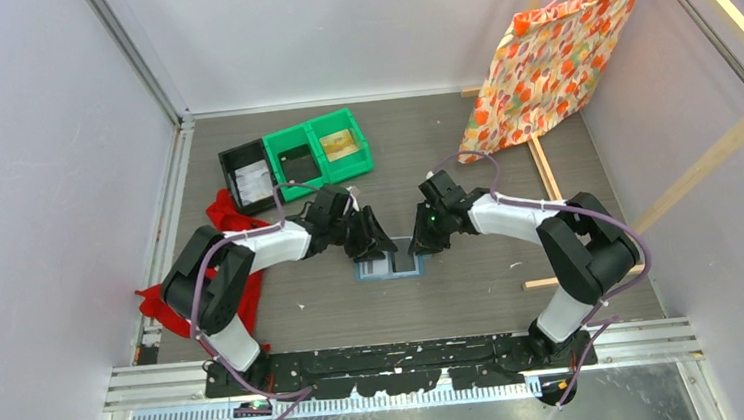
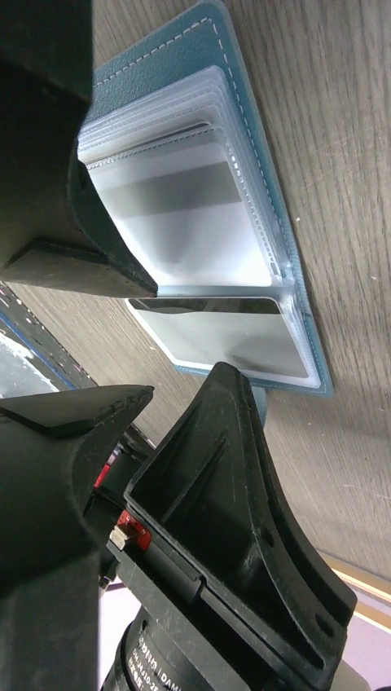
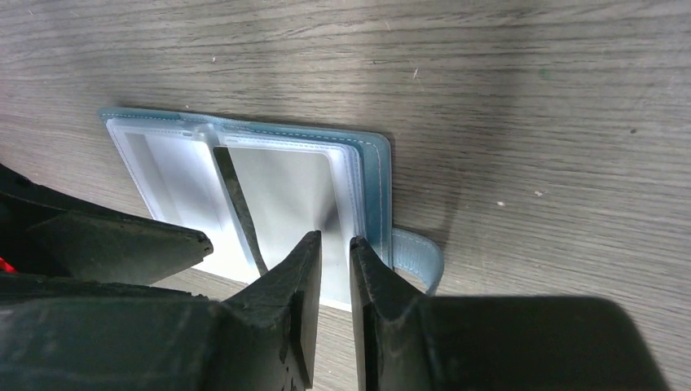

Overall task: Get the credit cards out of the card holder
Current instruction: Remove the credit card from the card holder.

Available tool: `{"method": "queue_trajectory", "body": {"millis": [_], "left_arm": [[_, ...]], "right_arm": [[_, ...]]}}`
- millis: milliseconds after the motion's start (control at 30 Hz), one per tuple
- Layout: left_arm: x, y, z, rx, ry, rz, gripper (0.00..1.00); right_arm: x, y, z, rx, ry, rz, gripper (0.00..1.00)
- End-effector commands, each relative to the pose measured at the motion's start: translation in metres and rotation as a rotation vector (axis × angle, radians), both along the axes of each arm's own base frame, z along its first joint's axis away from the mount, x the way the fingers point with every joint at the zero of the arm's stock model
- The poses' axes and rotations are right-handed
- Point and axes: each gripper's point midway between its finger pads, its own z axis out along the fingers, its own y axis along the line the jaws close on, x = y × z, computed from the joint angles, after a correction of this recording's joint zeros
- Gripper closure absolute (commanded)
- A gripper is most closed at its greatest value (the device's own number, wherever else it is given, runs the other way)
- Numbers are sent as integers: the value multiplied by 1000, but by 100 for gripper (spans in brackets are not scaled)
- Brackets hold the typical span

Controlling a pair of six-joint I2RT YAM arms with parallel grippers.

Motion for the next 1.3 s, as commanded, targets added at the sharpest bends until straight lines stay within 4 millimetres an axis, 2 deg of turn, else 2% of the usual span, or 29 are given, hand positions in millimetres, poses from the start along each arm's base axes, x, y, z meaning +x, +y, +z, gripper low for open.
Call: {"method": "queue_trajectory", "body": {"millis": [0, 367, 767, 967, 1267], "left_arm": [[9, -9, 7, -27, -35, -11, 55], [7, -10, -8, -25, -9, -8, 55], [11, -13, -14, -55, -11, 16, 61], [10, -7, -18, -48, -26, 45, 72], [14, -14, -3, -156, -55, 64, 89]], "right_arm": [[2, -2, -7, 5, 2, -10, 76], [-3, 3, -19, 53, 46, -17, 77], [-5, 2, -23, 56, 59, -16, 79], [-7, 0, -25, 58, 67, -17, 79], [-8, -1, -28, 57, 75, -17, 79]]}}
